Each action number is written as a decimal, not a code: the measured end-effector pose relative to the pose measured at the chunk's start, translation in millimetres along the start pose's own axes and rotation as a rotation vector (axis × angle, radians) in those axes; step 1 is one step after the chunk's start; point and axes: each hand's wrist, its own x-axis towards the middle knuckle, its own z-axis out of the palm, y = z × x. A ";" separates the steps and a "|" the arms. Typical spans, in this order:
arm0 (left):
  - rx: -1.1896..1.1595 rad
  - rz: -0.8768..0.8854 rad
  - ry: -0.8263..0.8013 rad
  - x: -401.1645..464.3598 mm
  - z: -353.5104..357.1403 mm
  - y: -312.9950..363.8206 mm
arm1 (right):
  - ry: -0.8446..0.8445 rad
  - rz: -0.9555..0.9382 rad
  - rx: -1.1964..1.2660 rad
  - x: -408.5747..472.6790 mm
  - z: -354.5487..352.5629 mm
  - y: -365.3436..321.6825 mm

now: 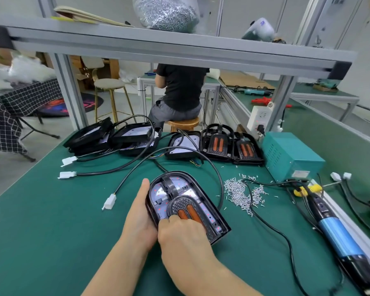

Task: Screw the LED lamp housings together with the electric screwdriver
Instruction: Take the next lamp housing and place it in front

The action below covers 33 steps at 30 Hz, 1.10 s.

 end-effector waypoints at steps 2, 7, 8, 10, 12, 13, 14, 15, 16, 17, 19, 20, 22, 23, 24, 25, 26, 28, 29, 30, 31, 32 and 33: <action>0.014 -0.002 0.005 -3.3 1.0 0.0 | -0.058 0.013 0.010 -2.1 2.5 0.2; 0.043 0.139 0.152 -3.3 9.3 -1.0 | -0.045 0.045 -0.035 -6.6 7.1 3.5; 0.051 0.155 0.171 -3.2 10.2 -0.2 | -0.028 0.050 0.006 -9.8 6.3 5.4; 0.053 0.137 0.186 -4.3 10.5 1.8 | 0.067 0.067 0.160 -16.3 1.8 13.4; 0.051 0.098 0.201 -4.2 7.1 4.1 | 0.147 0.100 0.336 -22.3 -2.7 30.3; 0.047 0.081 0.211 -4.1 4.8 4.9 | 0.175 0.166 0.415 -23.7 -4.2 41.6; 0.042 0.069 0.220 -3.5 2.7 5.1 | 0.157 0.253 0.449 -23.6 -6.0 54.3; 0.043 0.061 0.233 -2.6 1.0 5.3 | 0.093 0.328 0.449 -23.1 -5.2 67.8; 0.053 0.053 0.243 -1.7 0.8 5.5 | 0.000 0.381 0.441 -23.1 -3.2 79.7; 0.079 0.042 0.243 -0.7 1.2 6.2 | -0.106 0.407 0.466 -22.5 0.1 89.0; 0.184 0.026 0.229 1.9 3.4 8.5 | -0.217 0.399 0.654 -21.6 6.3 99.4; 0.262 0.044 0.236 3.7 3.6 10.3 | -0.213 0.399 0.732 -22.3 7.7 104.1; 0.445 0.146 0.280 8.1 0.1 15.4 | -0.159 0.446 0.773 -26.9 7.1 119.7; 0.539 0.204 0.309 9.8 -3.1 18.3 | -0.127 0.472 0.751 -29.6 5.1 130.6; 0.633 0.253 0.338 10.6 -5.9 21.1 | -0.094 0.515 0.717 -32.8 2.1 142.5; 0.717 0.296 0.365 11.8 -8.5 23.1 | -0.062 0.571 0.682 -36.7 -0.7 155.2; 0.785 0.338 0.388 13.8 -10.7 23.7 | -0.040 0.626 0.627 -41.3 -2.9 168.0; 0.915 0.408 0.442 18.8 -13.1 20.7 | -0.038 0.724 0.437 -52.5 -6.8 191.3; 0.985 0.433 0.469 20.8 -14.1 17.5 | -0.051 0.771 0.321 -60.1 -9.9 201.0; 1.053 0.457 0.493 22.2 -15.7 14.0 | -0.066 0.820 0.216 -68.8 -14.1 210.1; 1.121 0.479 0.512 22.5 -17.9 11.1 | -0.086 0.868 0.126 -78.5 -18.2 219.0; 1.191 0.494 0.525 22.4 -20.8 9.4 | -0.125 0.922 0.053 -89.0 -22.8 227.2; 1.251 0.500 0.533 21.2 -23.6 9.2 | -0.187 0.977 0.002 -99.5 -26.7 234.3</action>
